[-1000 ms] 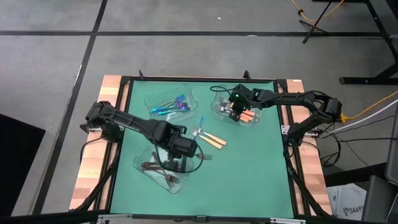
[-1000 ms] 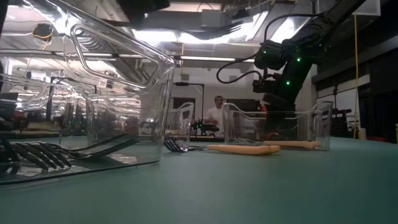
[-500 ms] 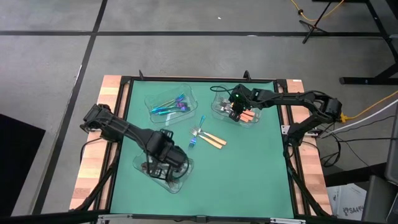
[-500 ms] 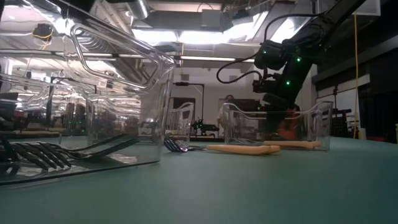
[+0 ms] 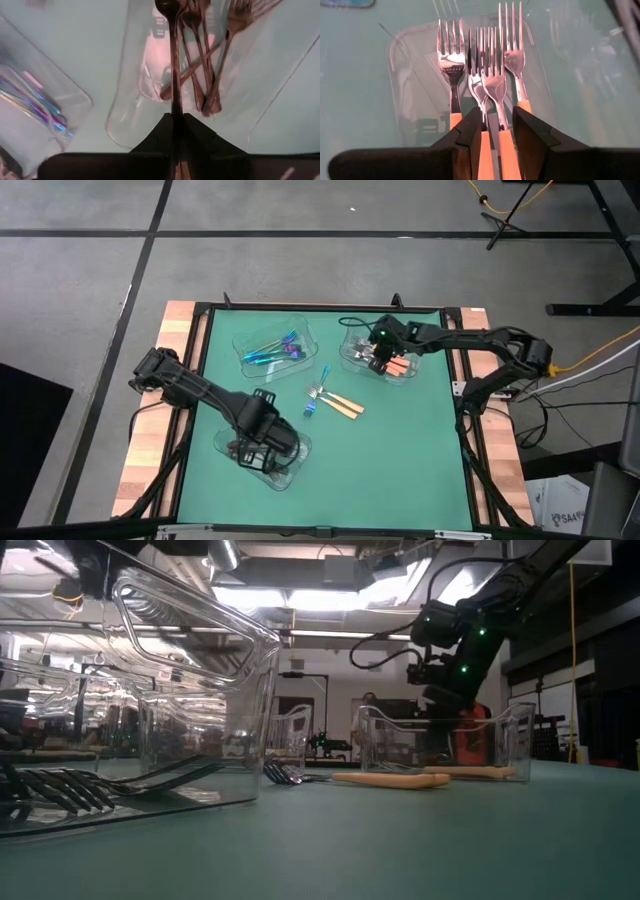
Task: Sort silverware by color (type)
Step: Put the black fork into the bottom transparent bin
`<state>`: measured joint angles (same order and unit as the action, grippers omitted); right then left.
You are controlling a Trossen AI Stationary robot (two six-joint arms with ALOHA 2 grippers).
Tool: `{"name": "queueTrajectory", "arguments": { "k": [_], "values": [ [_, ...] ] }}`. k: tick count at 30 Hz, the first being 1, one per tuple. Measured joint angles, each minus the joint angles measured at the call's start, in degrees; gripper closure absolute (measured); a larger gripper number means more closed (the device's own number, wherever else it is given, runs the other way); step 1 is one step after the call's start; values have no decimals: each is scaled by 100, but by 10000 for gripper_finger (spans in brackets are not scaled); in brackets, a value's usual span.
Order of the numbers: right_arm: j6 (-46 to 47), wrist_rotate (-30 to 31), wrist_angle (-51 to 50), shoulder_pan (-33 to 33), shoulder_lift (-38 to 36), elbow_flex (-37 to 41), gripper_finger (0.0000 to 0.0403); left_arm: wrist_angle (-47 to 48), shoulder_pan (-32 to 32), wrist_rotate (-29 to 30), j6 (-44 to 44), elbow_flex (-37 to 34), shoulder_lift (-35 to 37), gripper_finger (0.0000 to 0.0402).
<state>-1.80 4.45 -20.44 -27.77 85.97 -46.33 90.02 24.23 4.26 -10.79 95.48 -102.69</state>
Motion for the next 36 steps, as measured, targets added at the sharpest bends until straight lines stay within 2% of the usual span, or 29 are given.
{"name": "queueTrajectory", "arguments": {
  "k": [4, 13, 26, 36],
  "values": [
    [-1, 0, -19, 1, -190, 0, 303, -98, 0, -179, -2, -248, 0, 381],
    [0, -16, -19, 2, -538, 0, 303, -1382, -4, -231, 189, -945, 0, 381],
    [221, -884, 136, 4, -738, 0, 303, -2521, -4, -250, 243, -2075, 0, 381],
    [317, -1003, 188, 7, -738, 0, 303, -3025, -6, -248, 247, -2693, 0, 381]
  ]
}}
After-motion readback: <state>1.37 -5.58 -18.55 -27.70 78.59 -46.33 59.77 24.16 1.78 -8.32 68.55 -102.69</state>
